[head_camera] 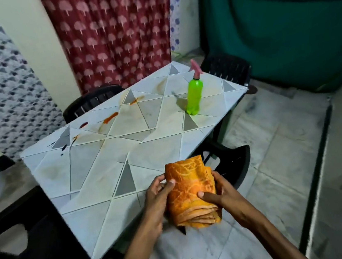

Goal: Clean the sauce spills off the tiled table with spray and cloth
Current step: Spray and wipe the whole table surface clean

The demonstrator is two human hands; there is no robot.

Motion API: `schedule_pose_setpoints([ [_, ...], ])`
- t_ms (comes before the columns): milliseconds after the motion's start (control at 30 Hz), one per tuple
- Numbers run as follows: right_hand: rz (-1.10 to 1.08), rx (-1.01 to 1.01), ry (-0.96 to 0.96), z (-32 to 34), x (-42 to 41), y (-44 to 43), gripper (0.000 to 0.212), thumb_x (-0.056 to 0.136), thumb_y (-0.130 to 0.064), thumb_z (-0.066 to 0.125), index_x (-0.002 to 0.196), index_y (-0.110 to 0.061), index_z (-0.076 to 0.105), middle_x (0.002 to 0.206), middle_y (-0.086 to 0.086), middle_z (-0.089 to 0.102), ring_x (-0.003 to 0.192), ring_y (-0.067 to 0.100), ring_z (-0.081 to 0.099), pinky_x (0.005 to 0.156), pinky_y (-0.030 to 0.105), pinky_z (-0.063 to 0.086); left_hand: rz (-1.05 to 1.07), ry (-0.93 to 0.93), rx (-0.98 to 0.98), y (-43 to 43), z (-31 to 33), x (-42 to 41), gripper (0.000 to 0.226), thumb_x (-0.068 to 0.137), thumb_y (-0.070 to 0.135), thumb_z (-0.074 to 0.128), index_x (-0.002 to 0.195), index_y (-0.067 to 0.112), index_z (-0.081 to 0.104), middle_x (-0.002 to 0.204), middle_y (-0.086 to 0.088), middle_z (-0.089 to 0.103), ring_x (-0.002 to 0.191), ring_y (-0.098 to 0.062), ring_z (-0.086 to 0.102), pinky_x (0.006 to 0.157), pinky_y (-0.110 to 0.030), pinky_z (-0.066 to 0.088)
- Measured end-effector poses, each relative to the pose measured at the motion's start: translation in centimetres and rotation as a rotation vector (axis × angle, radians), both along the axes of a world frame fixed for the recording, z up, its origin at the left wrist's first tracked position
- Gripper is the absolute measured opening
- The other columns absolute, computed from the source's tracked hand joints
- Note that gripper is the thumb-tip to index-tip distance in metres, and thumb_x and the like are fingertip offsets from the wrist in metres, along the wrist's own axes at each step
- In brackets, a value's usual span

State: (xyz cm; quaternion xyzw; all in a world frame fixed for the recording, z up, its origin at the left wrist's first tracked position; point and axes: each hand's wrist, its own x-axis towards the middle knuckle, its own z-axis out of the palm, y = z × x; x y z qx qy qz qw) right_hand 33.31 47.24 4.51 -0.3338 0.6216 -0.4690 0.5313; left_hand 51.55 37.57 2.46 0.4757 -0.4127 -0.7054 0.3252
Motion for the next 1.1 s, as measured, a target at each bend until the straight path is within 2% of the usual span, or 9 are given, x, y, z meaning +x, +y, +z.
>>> schedule_pose_setpoints([
  [233, -0.019, -0.017, -0.018, -0.4, -13.2, -6.5, 0.063, 0.083, -0.018, 0.081, 0.138, -0.024, 0.05, 0.125, 0.001, 0.07, 0.111, 0.017, 0.069, 0.089, 0.033, 0.058, 0.021, 0.006, -0.018, -5.9, 0.9, -12.7, 0.027, 0.087, 0.027, 0.073, 0.113, 0.022, 0.066, 0.113, -0.015, 0.069, 0.109, -0.031, 0.066, 0.091, -0.044, 0.054],
  [433, 0.104, -0.047, -0.018, -0.3, -25.6, -12.3, 0.056, 0.084, -0.012, 0.077, 0.132, -0.025, 0.052, 0.122, 0.002, 0.071, 0.106, 0.017, 0.071, 0.083, 0.029, 0.059, 0.166, -0.001, -0.061, -9.4, 1.3, -24.7, 0.026, 0.09, 0.022, 0.069, 0.115, 0.017, 0.064, 0.111, -0.015, 0.068, 0.098, -0.025, 0.067, 0.07, -0.028, 0.052],
  [500, 0.149, -0.041, -0.024, 0.1, -28.8, -14.0, 0.054, 0.085, -0.008, 0.076, 0.131, -0.023, 0.053, 0.121, 0.003, 0.071, 0.103, 0.014, 0.072, 0.079, 0.026, 0.058, 0.206, -0.008, -0.066, -10.1, 1.3, -27.7, 0.032, 0.088, 0.025, 0.072, 0.118, 0.017, 0.063, 0.111, -0.012, 0.069, 0.1, -0.027, 0.067, 0.073, -0.033, 0.056],
  [567, 0.197, -0.028, -0.029, 0.3, -32.8, -15.4, 0.051, 0.086, -0.004, 0.074, 0.129, -0.022, 0.054, 0.119, 0.002, 0.072, 0.099, 0.013, 0.073, 0.076, 0.024, 0.058, 0.26, 0.001, -0.051, -10.3, 1.3, -31.4, 0.042, 0.08, 0.033, 0.079, 0.117, 0.02, 0.065, 0.112, -0.012, 0.07, 0.103, -0.03, 0.068, 0.085, -0.045, 0.058],
  [633, 0.235, -0.024, -0.039, 0.5, -36.1, -17.0, 0.049, 0.087, -0.002, 0.073, 0.129, -0.022, 0.055, 0.117, 0.001, 0.073, 0.101, 0.015, 0.073, 0.078, 0.026, 0.059, 0.315, 0.021, -0.031, -10.7, 1.2, -34.3, 0.037, 0.08, 0.031, 0.08, 0.114, 0.021, 0.068, 0.109, -0.013, 0.072, 0.102, -0.031, 0.069, 0.09, -0.05, 0.057],
  [767, 0.338, 0.007, -0.016, -0.1, -42.4, -20.3, 0.048, 0.087, -0.003, 0.073, 0.127, -0.022, 0.057, 0.114, 0.002, 0.074, 0.101, 0.017, 0.073, 0.077, 0.026, 0.059, 0.407, 0.008, -0.017, -12.1, 0.8, -40.3, 0.025, 0.085, 0.025, 0.076, 0.108, 0.023, 0.069, 0.104, -0.015, 0.072, 0.101, -0.031, 0.069, 0.09, -0.05, 0.056],
  [900, 0.402, 0.017, 0.011, -1.4, -48.0, -25.3, 0.059, 0.075, -0.021, 0.085, 0.125, -0.029, 0.056, 0.12, 0.002, 0.07, 0.102, 0.015, 0.072, 0.081, 0.028, 0.059, 0.505, 0.0, -0.008, -15.5, 0.3, -46.1, 0.022, 0.087, 0.017, 0.072, 0.109, 0.018, 0.068, 0.092, -0.013, 0.071, 0.084, -0.025, 0.069, 0.075, -0.037, 0.056],
  [1000, 0.45, 0.041, 0.034, -2.8, -51.2, -28.9, 0.068, 0.067, -0.033, 0.082, 0.128, -0.031, 0.054, 0.122, 0.001, 0.069, 0.104, 0.018, 0.071, 0.084, 0.032, 0.06, 0.546, -0.008, 0.015, -18.3, -0.6, -49.5, 0.021, 0.089, 0.014, 0.07, 0.11, 0.015, 0.068, 0.083, -0.01, 0.068, 0.075, -0.021, 0.065, 0.065, -0.029, 0.052],
  [1100, 0.492, 0.042, 0.068, -3.8, -54.1, -32.7, 0.073, 0.064, -0.041, 0.082, 0.129, -0.031, 0.051, 0.122, -0.002, 0.067, 0.106, 0.018, 0.069, 0.083, 0.033, 0.061, 0.561, -0.016, 0.025, -21.8, -2.2, -52.4, 0.026, 0.088, 0.016, 0.071, 0.114, 0.013, 0.068, 0.076, -0.005, 0.065, 0.072, -0.02, 0.061, 0.07, -0.034, 0.047],
])
